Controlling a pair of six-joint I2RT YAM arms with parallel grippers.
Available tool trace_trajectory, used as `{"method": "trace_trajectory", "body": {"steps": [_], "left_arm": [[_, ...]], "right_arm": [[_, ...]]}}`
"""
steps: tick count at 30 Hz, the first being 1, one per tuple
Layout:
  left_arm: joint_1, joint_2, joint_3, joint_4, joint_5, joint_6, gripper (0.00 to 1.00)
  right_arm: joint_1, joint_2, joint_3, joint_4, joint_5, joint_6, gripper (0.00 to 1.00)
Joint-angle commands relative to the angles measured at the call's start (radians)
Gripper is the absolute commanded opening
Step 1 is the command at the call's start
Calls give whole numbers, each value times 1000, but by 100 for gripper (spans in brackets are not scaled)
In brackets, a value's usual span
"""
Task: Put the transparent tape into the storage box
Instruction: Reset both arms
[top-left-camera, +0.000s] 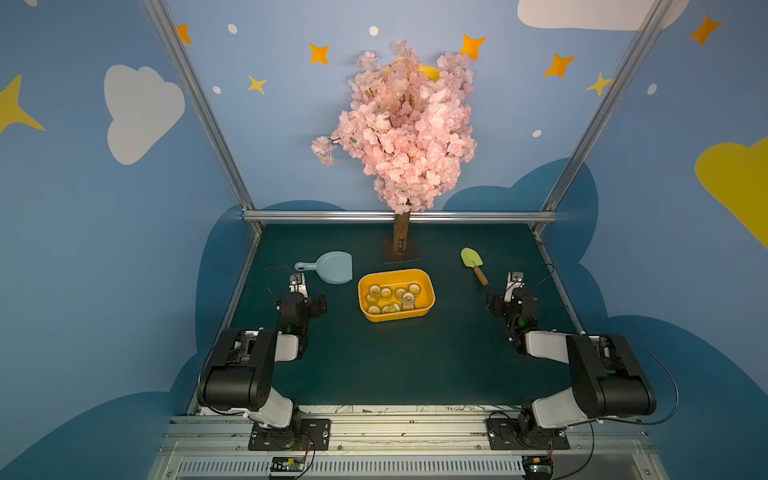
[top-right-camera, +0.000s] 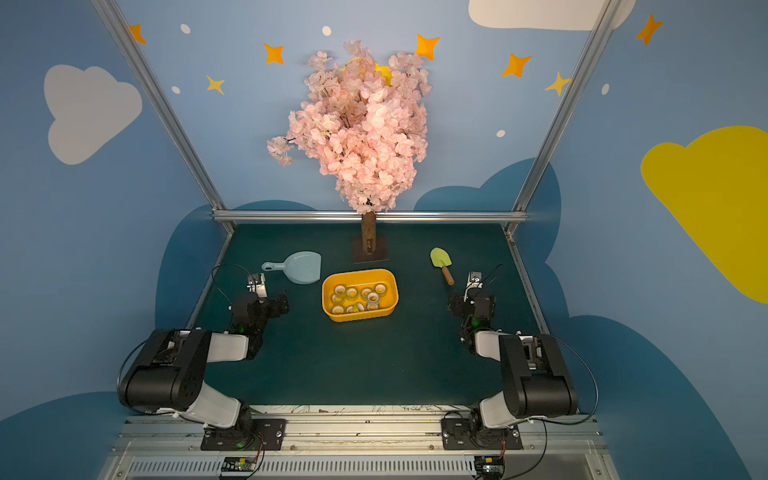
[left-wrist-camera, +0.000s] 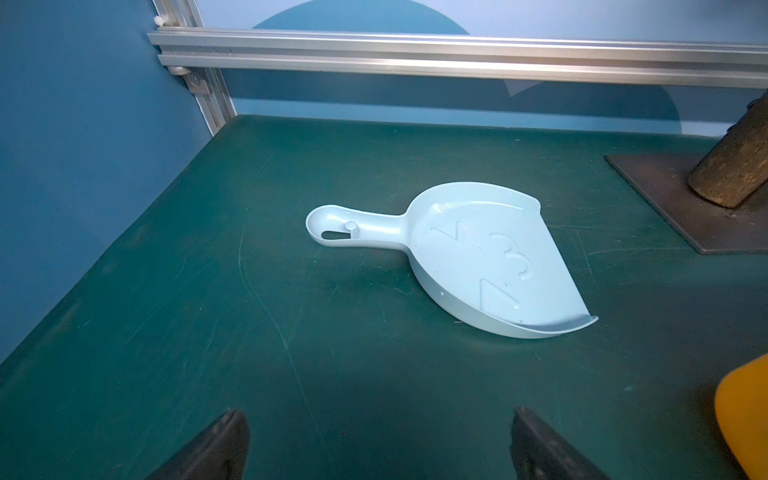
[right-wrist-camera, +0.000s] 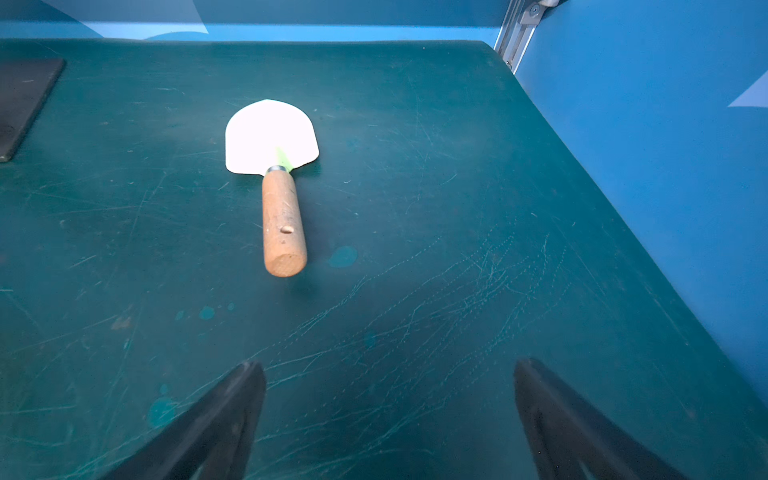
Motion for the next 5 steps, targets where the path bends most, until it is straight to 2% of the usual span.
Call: {"method": "trace_trajectory", "body": {"steps": [1, 5], "left_arm": [[3, -7, 21, -13, 8, 6, 100], [2, -12, 13, -8, 8, 8, 100]], "right_arm": [[-2, -19, 17, -15, -10, -4, 98], [-2, -19, 17, -15, -11, -3, 98]]}}
